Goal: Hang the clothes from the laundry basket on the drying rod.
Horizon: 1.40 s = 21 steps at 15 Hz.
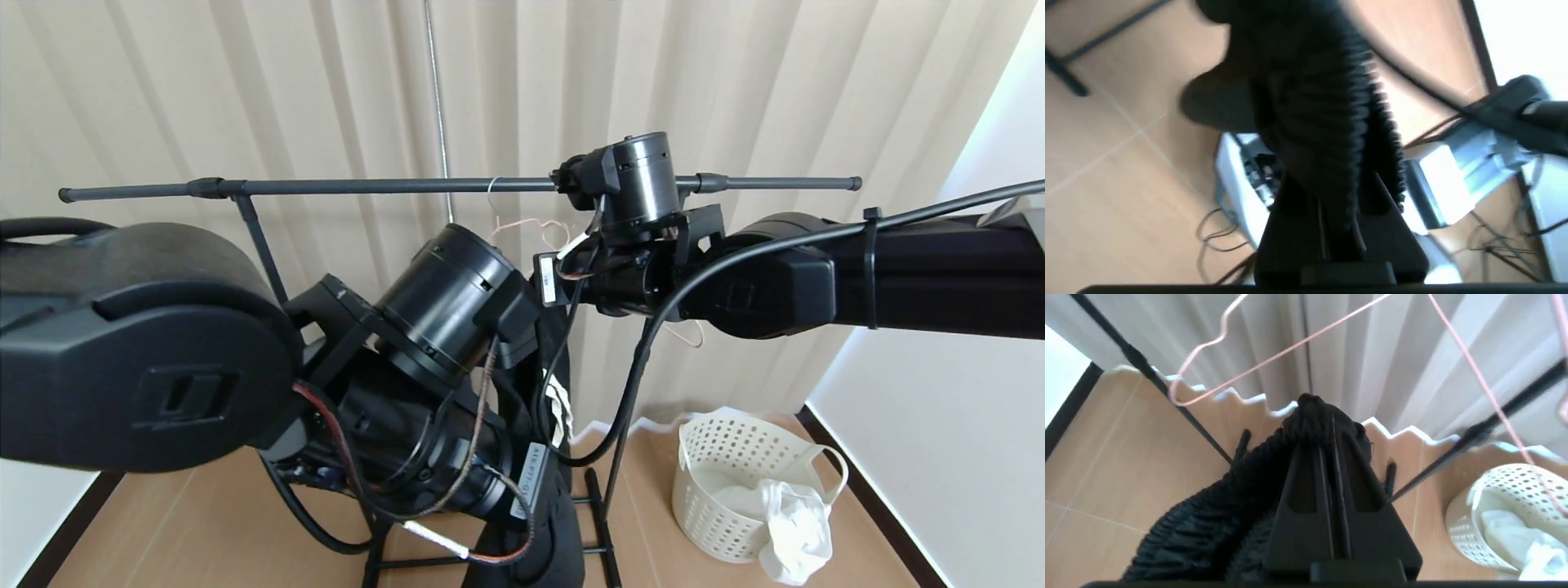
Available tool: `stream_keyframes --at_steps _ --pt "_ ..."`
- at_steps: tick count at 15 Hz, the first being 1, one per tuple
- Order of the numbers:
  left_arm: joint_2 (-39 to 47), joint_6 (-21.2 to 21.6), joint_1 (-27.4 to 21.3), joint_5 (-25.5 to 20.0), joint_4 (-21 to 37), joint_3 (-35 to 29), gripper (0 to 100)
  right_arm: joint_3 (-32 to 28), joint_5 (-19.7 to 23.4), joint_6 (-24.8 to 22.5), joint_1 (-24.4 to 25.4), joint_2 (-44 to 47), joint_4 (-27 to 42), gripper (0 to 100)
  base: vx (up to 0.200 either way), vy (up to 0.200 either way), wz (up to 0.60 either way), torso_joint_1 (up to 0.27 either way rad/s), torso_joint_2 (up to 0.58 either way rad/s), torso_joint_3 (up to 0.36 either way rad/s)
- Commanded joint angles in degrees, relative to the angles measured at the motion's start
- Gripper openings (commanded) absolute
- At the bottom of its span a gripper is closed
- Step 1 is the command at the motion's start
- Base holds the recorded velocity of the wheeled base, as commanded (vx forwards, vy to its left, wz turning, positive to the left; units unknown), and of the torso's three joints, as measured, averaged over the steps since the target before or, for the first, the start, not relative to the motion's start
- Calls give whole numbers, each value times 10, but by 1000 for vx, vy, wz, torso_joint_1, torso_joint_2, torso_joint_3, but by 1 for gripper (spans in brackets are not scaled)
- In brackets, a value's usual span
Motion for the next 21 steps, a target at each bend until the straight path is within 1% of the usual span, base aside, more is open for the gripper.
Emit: stream_keyframes --at_steps 1,4,6,7,8,9,11,14,16,18,19,20,21 --pt "27 -15 -25 2 -21 1 0 -9 0 9 10 23 0 0 0 0 0 0 0 0" --pt "15 -15 -14 7 -19 12 0 -9 0 20 3 16 13 0 0 0 0 0 0 0" --pt "-11 -14 0 21 -19 31 0 -5 2 27 -15 -7 29 0 0 0 0 0 0 0" --pt "-33 -10 17 37 -20 53 0 -3 4 36 -35 -28 52 0 0 0 0 0 0 0" --pt "-44 -5 33 43 -20 62 0 5 5 46 -44 -44 63 0 0 0 0 0 0 0" --pt "-46 0 53 46 -20 63 0 25 3 48 -49 -63 69 0 0 0 0 0 0 0" --pt "-46 12 82 57 -22 59 0 85 0 48 -52 -102 66 0 0 0 0 0 0 0" --pt "-33 44 117 95 -42 52 0 177 -5 47 -58 -163 69 0 0 0 0 0 0 0" --pt "-11 75 140 113 -44 20 0 229 -8 47 -65 -198 70 0 0 0 0 0 0 0" --pt "20 85 152 141 -42 -32 0 268 -8 47 -66 -227 70 0 0 0 0 0 0 0" --pt "40 89 158 150 -42 -64 0 275 -8 41 -65 -234 73 0 0 0 0 0 0 0" --pt "59 88 162 153 -42 -96 0 272 -15 26 -66 -237 98 0 0 0 0 0 0 0" --pt "67 88 163 153 -42 -110 0 268 -18 18 -66 -238 115 0 0 0 0 0 0 0"
